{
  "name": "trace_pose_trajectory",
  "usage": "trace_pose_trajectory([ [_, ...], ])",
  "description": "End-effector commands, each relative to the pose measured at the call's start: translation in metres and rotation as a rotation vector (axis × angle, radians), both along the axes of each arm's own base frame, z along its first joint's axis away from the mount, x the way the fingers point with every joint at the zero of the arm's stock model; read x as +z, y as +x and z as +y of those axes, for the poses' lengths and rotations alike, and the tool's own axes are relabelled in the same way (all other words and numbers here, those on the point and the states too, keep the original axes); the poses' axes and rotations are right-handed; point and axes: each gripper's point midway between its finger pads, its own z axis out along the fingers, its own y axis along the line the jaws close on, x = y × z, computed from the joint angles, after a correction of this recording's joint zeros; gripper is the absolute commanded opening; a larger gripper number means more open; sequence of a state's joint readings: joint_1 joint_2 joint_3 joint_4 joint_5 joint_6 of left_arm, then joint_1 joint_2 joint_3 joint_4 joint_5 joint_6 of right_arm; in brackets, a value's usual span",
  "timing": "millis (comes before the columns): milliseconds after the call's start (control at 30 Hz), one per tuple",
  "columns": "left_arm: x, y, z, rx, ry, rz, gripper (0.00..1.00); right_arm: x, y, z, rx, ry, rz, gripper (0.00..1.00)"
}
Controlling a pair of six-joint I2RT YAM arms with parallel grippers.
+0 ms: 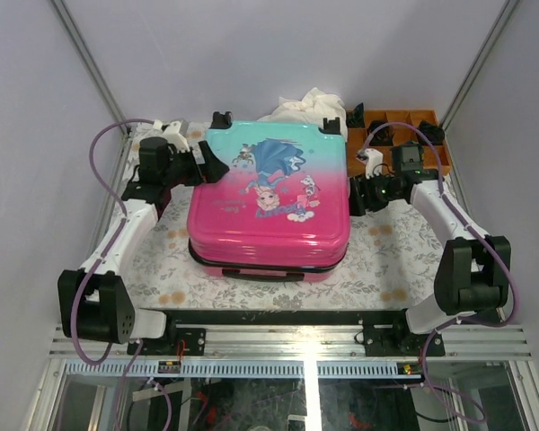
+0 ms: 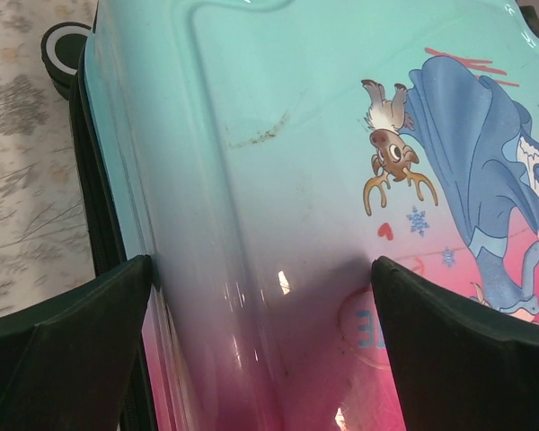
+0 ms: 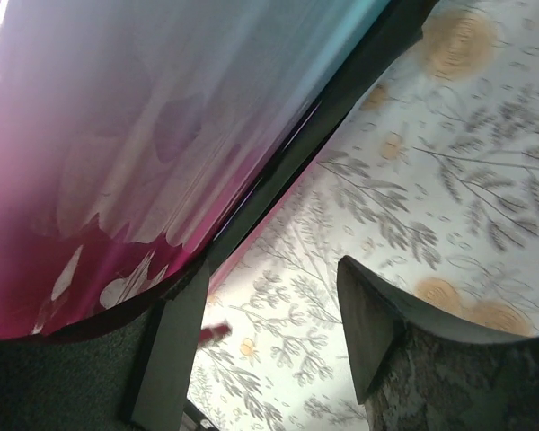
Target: Pack the luggage
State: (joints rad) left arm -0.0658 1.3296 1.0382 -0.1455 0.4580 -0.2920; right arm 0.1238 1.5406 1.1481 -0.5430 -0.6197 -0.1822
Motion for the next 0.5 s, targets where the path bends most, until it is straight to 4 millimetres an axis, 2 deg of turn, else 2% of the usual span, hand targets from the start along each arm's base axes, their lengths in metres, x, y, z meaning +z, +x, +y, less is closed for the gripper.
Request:
trace_pose_trajectory([
  [0, -0.003, -0.08, -0.129, -0.492, -0.244, 0.229, 0.95, 0.048, 0.026, 0.012, 0.069, 0.104, -0.183, 0.66],
  [100, -0.002, -0.076, -0.139, -0.503, -0.243, 0.222, 0.95, 0.054, 0.034, 0.0, 0.043, 0.099, -0.199, 0.66],
  [233, 0.001, -0.065, -0.134, -0.472, -0.209, 0.198, 0.97, 0.06, 0.043, -0.003, 0.038, 0.092, -0.213, 0.66],
  [367, 0.01, -0.074, -0.129, -0.471, -0.206, 0.174, 0.98, 0.068, 0.058, -0.005, 0.007, 0.102, -0.227, 0.66],
  [467, 0.01, -0.083, -0.123, -0.471, -0.173, 0.166, 0.99, 0.073, 0.07, -0.003, -0.011, 0.12, -0.223, 0.66],
])
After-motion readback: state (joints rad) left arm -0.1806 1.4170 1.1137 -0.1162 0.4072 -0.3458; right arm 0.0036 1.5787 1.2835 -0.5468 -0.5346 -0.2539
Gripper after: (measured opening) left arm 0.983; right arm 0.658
